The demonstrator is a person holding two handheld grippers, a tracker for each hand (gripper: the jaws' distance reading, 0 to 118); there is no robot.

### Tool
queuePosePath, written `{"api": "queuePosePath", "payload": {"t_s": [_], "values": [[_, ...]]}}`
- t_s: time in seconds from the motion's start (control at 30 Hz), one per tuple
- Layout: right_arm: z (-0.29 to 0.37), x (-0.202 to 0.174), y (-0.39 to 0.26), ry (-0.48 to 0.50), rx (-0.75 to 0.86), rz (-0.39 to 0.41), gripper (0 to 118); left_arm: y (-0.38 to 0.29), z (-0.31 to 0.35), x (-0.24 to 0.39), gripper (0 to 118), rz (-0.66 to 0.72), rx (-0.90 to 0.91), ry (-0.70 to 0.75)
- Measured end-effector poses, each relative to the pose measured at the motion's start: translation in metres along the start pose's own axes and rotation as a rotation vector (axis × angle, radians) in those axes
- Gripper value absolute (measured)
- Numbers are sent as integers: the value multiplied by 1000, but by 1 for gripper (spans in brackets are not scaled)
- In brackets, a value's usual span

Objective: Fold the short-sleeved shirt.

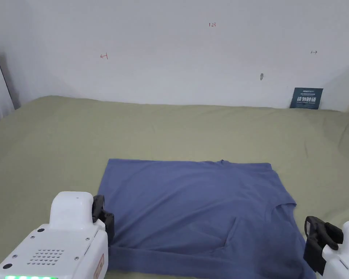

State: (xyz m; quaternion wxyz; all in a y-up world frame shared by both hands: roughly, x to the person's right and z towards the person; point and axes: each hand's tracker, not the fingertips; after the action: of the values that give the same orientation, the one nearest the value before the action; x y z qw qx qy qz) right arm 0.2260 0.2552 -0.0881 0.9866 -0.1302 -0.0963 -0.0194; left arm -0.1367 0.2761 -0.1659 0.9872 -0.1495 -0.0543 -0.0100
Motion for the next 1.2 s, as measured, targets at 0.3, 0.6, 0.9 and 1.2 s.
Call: {"api": "queuePosePath", "payload": {"t_s": [0.3,0.6,0.9,1.2], "values": [[15,-11,-10,7,-6,4,2,-9,12,-24,0,22,-69,43],[5,-13,-27,6,-74,-2,2,-52,-44,-104,0,149,-407,27],[-17,-7,-44,-8,-183,-13,2,-109,-131,-119,115,125,-637,-17],[-44,30,-65,-90,-322,-77,2,-107,-159,-105,6,101,-665,1]]}}
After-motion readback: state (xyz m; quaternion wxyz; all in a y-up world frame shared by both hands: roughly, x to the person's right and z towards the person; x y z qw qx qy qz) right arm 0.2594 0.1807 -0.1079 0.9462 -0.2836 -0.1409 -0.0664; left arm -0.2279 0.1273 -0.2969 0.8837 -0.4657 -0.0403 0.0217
